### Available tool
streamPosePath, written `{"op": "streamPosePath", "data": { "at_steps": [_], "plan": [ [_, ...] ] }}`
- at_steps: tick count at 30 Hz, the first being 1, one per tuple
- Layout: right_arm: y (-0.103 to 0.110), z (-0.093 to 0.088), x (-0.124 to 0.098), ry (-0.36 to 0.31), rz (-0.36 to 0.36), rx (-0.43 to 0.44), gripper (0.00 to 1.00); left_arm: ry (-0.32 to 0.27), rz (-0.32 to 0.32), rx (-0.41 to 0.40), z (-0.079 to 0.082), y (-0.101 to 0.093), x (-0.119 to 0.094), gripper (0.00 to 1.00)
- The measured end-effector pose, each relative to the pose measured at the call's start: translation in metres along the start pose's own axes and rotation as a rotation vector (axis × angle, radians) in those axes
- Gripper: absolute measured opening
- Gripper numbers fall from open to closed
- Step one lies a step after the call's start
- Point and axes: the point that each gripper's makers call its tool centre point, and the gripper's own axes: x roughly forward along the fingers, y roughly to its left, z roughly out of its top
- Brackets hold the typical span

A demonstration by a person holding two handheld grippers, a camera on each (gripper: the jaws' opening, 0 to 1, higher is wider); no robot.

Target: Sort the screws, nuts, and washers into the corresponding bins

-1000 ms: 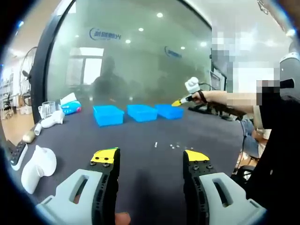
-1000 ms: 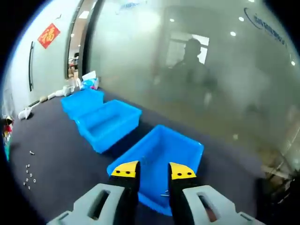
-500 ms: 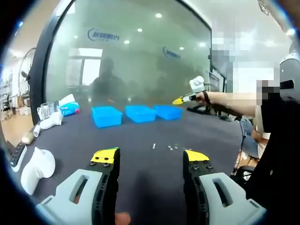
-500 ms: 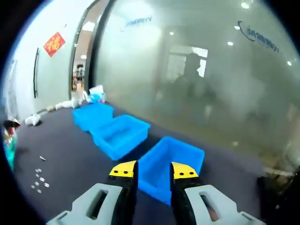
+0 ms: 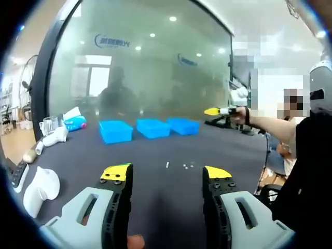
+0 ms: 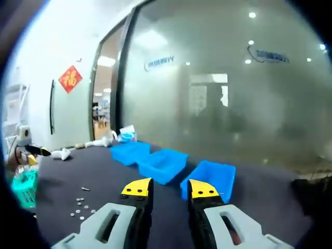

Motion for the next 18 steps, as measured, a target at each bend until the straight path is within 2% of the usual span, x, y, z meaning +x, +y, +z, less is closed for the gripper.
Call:
{"op": "streamPosePath", "data": {
  "at_steps": [8,12,18],
  "plan": [
    [0.023,-0.006,-0.044,-0.105,0.019,0.023,0.23,-0.004,-0.001,-0.001,0.001,0.000,-0.001,0.52],
    [0.036,-0.011,-0.059,-0.120,0.038,0.022,0.23,-0.003,0.000,0.000,0.001,0.000,0.000,0.52],
    [0.053,-0.025,-0.079,-0.095,0.066,-0.003,0.23,0.007,-0.007,0.000,-0.001,-0.001,0.002,0.52]
  ]
}}
